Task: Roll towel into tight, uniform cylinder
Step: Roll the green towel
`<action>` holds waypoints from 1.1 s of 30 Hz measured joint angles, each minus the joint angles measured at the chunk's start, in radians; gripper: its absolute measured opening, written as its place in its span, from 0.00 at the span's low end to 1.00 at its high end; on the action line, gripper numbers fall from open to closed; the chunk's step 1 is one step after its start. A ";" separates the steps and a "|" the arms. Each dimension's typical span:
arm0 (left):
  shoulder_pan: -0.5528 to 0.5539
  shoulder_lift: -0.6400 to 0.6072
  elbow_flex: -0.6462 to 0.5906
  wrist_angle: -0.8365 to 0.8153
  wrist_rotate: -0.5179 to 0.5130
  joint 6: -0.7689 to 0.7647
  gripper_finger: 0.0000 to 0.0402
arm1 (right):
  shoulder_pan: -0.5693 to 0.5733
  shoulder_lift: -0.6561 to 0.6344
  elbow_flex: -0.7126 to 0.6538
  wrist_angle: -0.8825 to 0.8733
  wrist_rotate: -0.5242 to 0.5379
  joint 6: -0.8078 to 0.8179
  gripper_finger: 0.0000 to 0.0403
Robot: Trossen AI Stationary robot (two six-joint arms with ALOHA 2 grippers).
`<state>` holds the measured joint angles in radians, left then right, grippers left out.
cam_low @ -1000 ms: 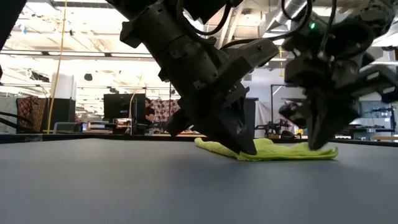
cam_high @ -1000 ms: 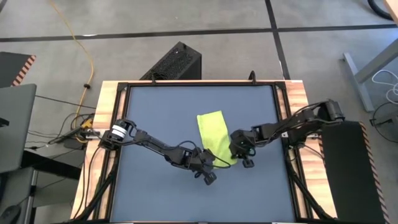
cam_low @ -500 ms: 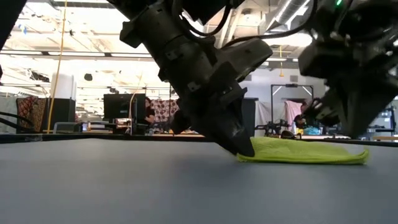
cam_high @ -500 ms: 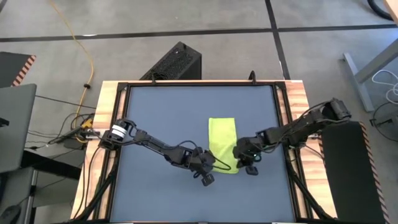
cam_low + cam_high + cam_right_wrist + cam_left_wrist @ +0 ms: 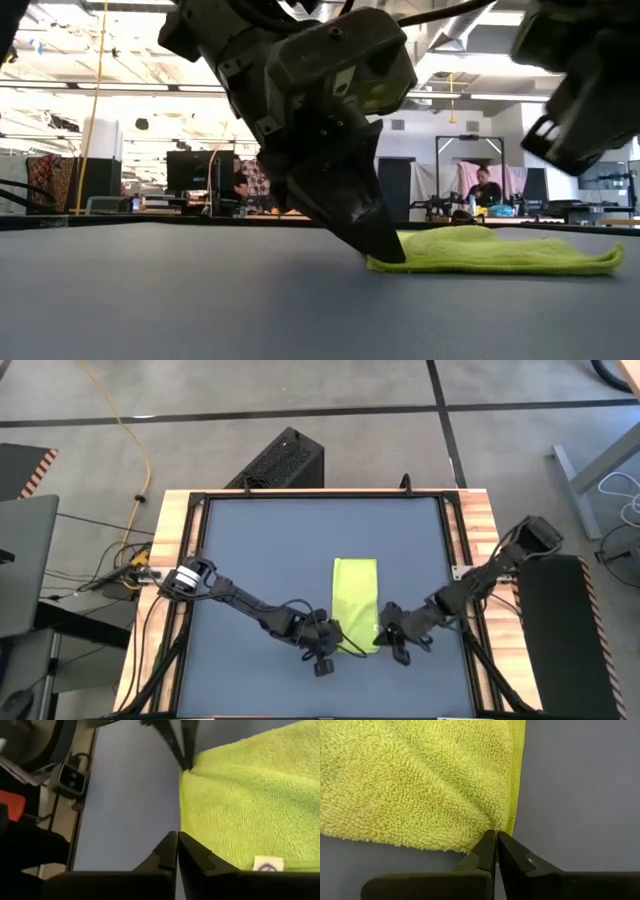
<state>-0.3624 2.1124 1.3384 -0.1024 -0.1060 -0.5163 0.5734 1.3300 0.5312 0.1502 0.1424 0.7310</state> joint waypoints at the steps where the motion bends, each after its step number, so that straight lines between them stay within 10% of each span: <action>1: -0.002 0.000 0.000 -0.003 0.006 0.000 0.03 | 0.022 0.000 0.000 0.000 0.022 -0.010 0.11; 14: -0.002 0.001 0.051 -0.033 0.072 -0.055 0.33 | 0.102 0.000 0.000 -0.080 0.126 -0.224 0.37; 33: -0.010 0.002 0.096 -0.025 -0.003 -0.052 0.35 | 0.088 0.182 0.021 0.044 0.120 -0.310 0.35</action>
<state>-0.3719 2.1139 1.4342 -0.1271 -0.1088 -0.5685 0.6618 1.5123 0.5525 0.1939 0.2619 0.4206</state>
